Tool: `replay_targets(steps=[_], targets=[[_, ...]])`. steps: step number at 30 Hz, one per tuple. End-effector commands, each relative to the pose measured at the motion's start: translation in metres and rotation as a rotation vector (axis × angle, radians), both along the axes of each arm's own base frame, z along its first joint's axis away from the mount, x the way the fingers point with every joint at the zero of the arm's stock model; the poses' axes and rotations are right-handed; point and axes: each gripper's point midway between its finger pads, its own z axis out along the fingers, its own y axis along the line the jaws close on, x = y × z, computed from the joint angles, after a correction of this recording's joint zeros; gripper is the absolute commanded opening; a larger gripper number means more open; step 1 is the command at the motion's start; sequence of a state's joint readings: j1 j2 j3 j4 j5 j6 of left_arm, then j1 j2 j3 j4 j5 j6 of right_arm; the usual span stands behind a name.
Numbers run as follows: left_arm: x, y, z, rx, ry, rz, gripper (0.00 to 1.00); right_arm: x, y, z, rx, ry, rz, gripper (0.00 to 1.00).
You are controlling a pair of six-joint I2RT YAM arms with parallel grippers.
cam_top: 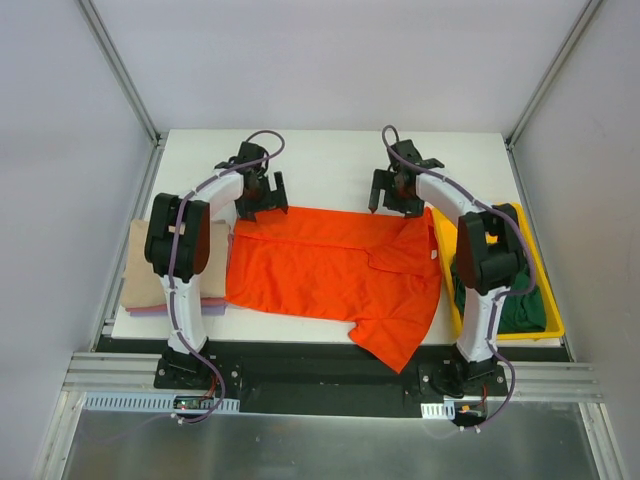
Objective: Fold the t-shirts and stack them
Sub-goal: Fold the flattened tshirt in 1/3 of the way
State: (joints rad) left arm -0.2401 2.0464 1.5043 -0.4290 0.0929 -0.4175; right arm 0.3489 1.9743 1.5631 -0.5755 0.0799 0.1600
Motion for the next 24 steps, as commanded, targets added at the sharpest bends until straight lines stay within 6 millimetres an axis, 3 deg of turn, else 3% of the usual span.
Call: replay_targets(steps=[1, 6, 10, 18, 24], targets=[[0.005, 0.023, -0.001, 0.0, 0.013, 0.111, 0.99, -0.003, -0.026, -0.008, -0.049, 0.074, -0.045, 0.96], [0.0, 0.038, -0.011, 0.011, 0.044, 0.151, 0.99, -0.013, -0.064, -0.02, -0.112, 0.121, -0.127, 0.96], [-0.001, 0.043, -0.009, 0.02, 0.039, 0.163, 0.99, -0.012, -0.07, -0.012, -0.117, 0.103, -0.129, 0.96], [-0.003, 0.041, -0.007, 0.015, 0.037, 0.144, 0.99, -0.003, -0.044, 0.025, -0.026, 0.01, -0.02, 0.96], [-0.01, 0.05, -0.01, 0.05, 0.042, 0.165, 0.99, -0.052, -0.027, 0.039, -0.037, -0.034, 0.121, 0.96]])
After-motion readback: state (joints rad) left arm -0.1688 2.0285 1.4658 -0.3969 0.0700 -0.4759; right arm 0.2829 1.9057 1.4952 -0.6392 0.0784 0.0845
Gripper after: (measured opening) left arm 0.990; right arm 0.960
